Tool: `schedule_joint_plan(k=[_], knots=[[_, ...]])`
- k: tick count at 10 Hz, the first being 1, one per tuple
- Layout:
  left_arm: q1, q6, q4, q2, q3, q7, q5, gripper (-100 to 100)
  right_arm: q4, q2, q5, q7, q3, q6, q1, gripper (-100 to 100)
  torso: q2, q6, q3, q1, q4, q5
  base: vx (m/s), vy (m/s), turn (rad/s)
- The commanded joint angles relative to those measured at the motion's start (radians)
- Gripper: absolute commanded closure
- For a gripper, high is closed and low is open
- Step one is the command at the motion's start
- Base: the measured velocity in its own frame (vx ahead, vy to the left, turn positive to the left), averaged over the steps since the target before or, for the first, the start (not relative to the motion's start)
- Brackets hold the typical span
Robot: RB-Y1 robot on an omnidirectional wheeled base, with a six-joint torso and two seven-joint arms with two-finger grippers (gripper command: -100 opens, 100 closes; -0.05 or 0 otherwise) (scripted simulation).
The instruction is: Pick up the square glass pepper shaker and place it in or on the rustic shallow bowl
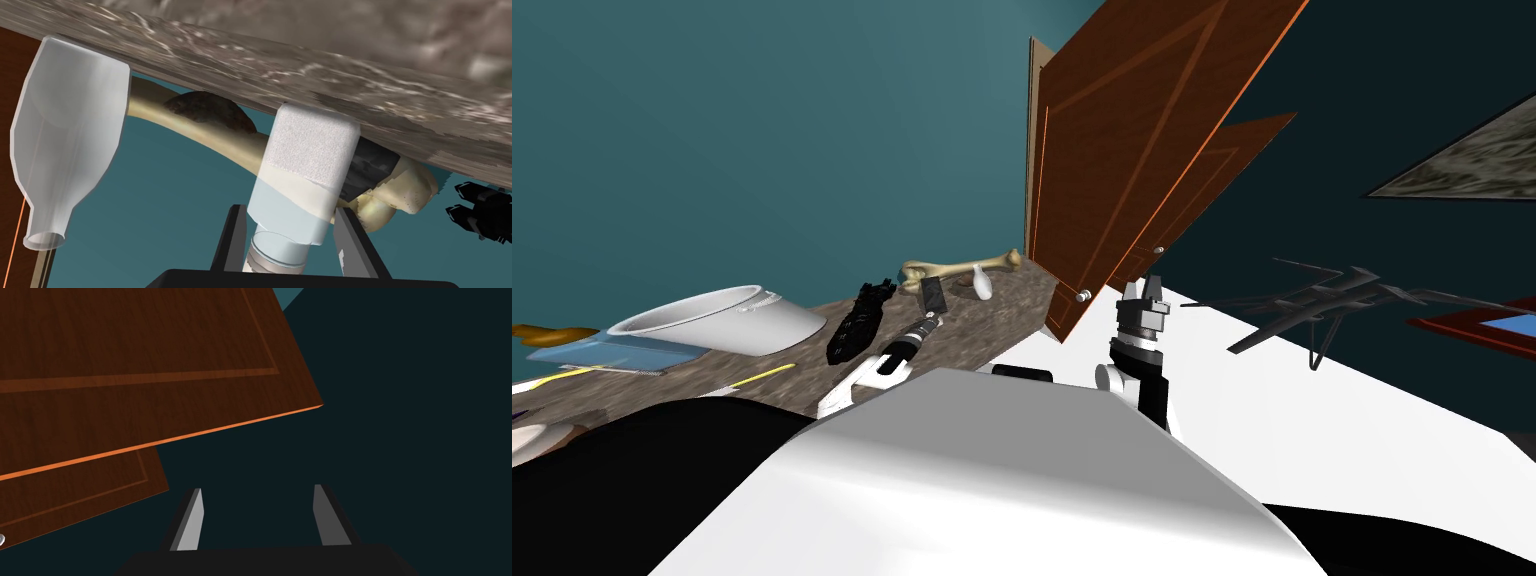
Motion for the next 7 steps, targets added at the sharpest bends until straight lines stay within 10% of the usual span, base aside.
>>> schedule_joint_plan(k=[1,2,3,4,5,6,7], knots=[[0.0,0.0,0.0,0.0,0.0,0.0,0.0,100,0.0,0.0,0.0,0.0,0.0,0.0,0.0,0,0.0,0.0,0.0,0.0,0.0,0.0,0.0,0.0,0.0],[0.0,0.0,0.0,0.0,0.0,0.0,0.0,0,0.0,0.0,0.0,0.0,0.0,0.0,0.0,0,0.0,0.0,0.0,0.0,0.0,0.0,0.0,0.0,0.0],[0.027,-0.005,-0.03,-0.005,-0.009,-0.002,-0.002,100,0.0,0.0,0.0,0.0,0.0,0.0,0.0,0,0.0,0.0,0.0,0.0,0.0,0.0,-0.001,-0.001,0.159],[0.013,-0.001,-0.017,-0.002,-0.005,-0.001,-0.001,100,0.0,0.0,0.0,0.0,0.0,0.0,0.0,0,0.001,-0.002,0.001,0.0,0.0,0.0,-0.002,-0.005,0.053],[0.016,-0.002,-0.019,-0.002,-0.006,-0.001,-0.001,0,0.0,0.0,0.0,0.0,0.0,0.0,0.0,0,0.001,0.0,0.001,0.0,0.0,0.0,0.0,0.0,0.0],[-0.01,0.012,-0.006,-0.008,-0.006,0.002,0.028,100,0.0,0.0,0.0,0.0,0.0,0.0,0.0,0,0.0,0.0,0.0,0.0,0.0,0.0,-0.121,-0.05,-0.078],[-0.022,0.023,-0.005,-0.007,-0.003,0.003,0.044,100,0.0,0.0,0.0,0.0,0.0,0.0,0.0,0,0.006,0.001,0.003,-0.003,0.001,0.001,-0.208,-0.051,-0.092]])
